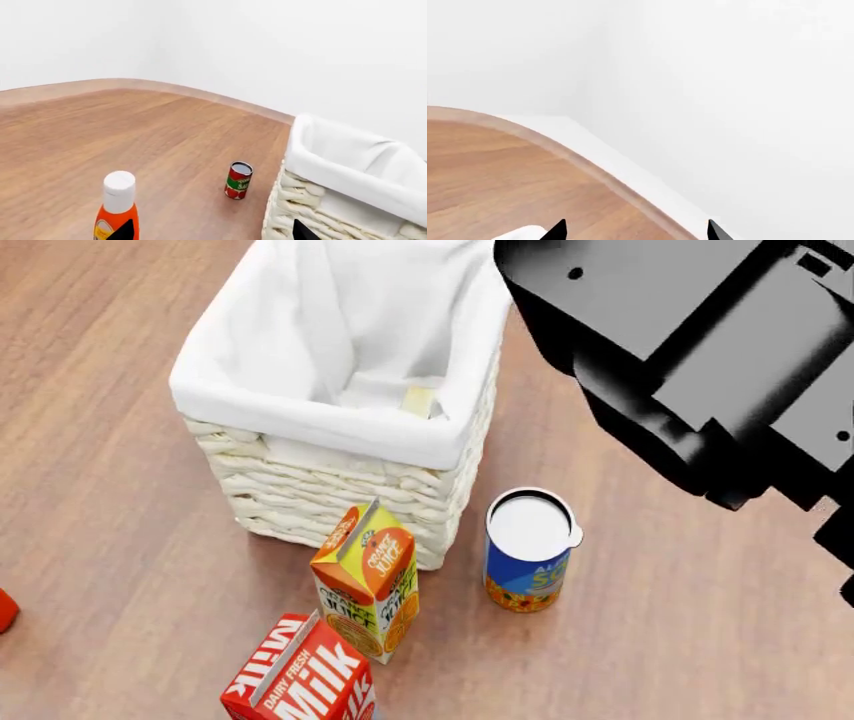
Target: Pick up the butter and put it in the basket.
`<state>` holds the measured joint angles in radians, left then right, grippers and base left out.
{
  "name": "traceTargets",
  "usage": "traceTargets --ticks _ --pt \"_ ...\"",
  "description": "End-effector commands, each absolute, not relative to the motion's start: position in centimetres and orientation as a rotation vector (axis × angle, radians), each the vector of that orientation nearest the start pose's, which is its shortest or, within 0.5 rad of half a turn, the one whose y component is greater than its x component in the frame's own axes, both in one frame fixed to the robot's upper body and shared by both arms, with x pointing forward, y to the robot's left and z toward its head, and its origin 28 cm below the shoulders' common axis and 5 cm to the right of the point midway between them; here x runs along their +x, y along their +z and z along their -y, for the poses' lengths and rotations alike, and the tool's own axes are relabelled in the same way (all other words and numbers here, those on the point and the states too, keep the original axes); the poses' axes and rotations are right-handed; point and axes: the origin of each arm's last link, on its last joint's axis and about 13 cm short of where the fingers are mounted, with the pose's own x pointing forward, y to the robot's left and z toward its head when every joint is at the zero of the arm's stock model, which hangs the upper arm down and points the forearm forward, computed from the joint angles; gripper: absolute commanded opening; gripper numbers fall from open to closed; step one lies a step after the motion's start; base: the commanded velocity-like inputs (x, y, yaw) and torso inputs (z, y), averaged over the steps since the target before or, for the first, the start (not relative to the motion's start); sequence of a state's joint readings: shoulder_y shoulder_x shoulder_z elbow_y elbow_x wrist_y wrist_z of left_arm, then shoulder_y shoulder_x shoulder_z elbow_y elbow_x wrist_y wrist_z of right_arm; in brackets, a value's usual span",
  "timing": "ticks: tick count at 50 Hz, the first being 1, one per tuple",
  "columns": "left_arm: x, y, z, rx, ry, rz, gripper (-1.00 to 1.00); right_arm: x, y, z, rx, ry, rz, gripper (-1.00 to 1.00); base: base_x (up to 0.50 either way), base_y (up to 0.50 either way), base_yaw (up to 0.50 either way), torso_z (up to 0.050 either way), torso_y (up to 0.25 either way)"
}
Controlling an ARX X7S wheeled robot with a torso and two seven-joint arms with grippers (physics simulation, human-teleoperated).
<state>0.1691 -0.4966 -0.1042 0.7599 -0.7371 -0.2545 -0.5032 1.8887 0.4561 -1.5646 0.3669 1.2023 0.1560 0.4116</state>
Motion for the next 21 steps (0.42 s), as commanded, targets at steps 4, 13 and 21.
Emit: traceTargets --ticks 4,13,21 --pt "15.3 14.5 -26.0 -0.231 0.127 0.240 1.00 31.5 35.3 9.9 -0.475 0.145 0.493 1.00 0.00 0.00 0.00 0.000 0.000" --pt "15.2 14.8 -26.3 -0.231 0.135 0.267 1.00 25.8 34.7 11.7 -0.489 0.066 0.569 1.00 0.00 0.00 0.00 0.000 0.000" --pt "14.4 15.4 -26.3 -0.235 0.113 0.299 1.00 22.7 33.1 12.6 -0.489 0.040 0.574 1.00 0.00 0.00 0.00 0.000 0.000"
